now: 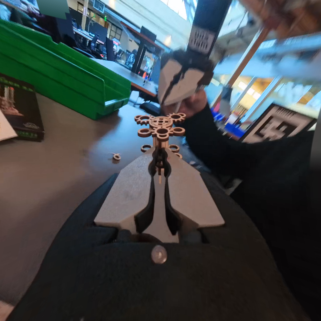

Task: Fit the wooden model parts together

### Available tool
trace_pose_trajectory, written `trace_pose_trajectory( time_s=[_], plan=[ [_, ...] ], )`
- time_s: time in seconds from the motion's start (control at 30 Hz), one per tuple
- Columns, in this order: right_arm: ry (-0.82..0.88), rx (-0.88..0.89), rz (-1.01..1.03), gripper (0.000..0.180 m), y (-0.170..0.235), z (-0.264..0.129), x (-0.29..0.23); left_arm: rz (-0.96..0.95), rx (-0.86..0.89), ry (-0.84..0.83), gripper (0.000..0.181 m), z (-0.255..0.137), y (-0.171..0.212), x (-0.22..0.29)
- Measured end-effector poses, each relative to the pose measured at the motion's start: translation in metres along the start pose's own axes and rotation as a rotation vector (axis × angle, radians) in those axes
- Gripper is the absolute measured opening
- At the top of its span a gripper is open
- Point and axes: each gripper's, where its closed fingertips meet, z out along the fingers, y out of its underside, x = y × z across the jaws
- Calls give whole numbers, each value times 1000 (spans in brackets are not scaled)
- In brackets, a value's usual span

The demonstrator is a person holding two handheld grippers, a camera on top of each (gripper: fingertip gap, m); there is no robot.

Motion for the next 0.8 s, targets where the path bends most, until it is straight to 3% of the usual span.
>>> trace_pose_trajectory(
  time_s=[0.1, 0.17, 0.4, 0.53, 0.8],
  plan=[
    [-43, 92, 44, 0, 9, 14, 3, -265, 118, 105, 0, -3, -15, 1],
    [-59, 124, 65, 21, 11, 25, 4, -336, 127, 129, 0, -3, -14, -1],
    [-118, 242, -4, 15, -9, 19, 5, -248, -6, 30, 0, 0, 7, -14],
    [-172, 201, -99, 23, -1, 19, -5, -203, -50, -1, 0, -1, 11, -17],
    [-25, 137, -398, 25, 10, 31, -8, -208, -62, 17, 1, 2, 13, -13]
  ],
)
